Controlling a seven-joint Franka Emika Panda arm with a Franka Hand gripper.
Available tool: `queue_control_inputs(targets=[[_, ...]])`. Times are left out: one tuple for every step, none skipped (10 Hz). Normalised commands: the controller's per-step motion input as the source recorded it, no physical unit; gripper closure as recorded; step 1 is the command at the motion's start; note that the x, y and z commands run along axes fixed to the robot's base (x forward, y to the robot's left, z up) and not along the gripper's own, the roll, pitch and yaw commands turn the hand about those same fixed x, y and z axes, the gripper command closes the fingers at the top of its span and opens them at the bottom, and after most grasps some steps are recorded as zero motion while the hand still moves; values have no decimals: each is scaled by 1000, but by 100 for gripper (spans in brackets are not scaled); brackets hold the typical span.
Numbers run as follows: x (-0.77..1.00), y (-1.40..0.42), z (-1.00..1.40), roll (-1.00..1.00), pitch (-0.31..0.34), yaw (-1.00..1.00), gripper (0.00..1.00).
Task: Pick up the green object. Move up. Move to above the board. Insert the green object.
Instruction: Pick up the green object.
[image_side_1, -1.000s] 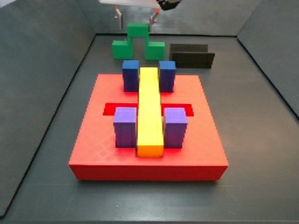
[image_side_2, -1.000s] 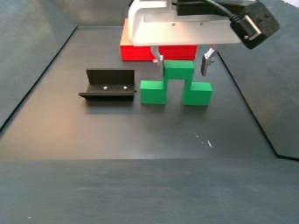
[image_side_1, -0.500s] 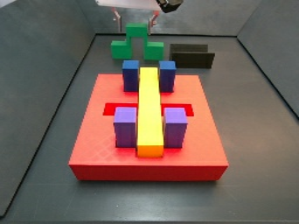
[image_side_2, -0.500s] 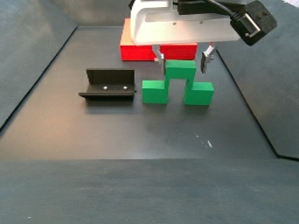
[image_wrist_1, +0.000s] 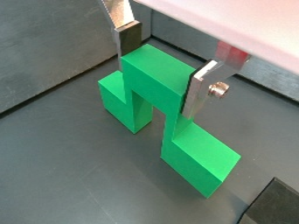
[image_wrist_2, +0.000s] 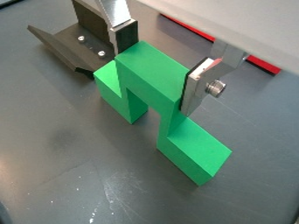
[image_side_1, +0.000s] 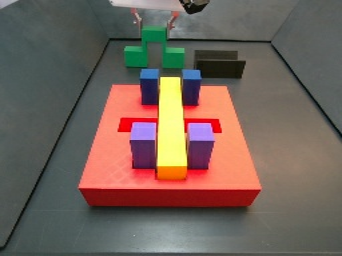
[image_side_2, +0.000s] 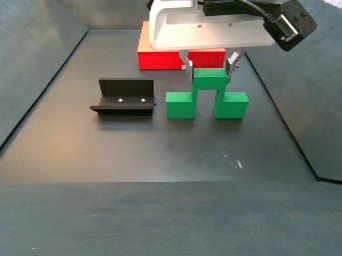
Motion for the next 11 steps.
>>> queue_control_inputs(targets=[[0, 0, 0, 0, 0, 0, 100], [0, 0, 0, 0, 0, 0, 100], [0, 0, 0, 0, 0, 0, 100], [0, 0, 0, 0, 0, 0, 100], [0, 0, 0, 0, 0, 0, 100], [0, 0, 0, 0, 0, 0, 100], [0, 0, 0, 0, 0, 0, 100], [0, 0, 0, 0, 0, 0, 100], [0, 0, 0, 0, 0, 0, 100], [0, 0, 0, 0, 0, 0, 100], [0, 0, 0, 0, 0, 0, 100]])
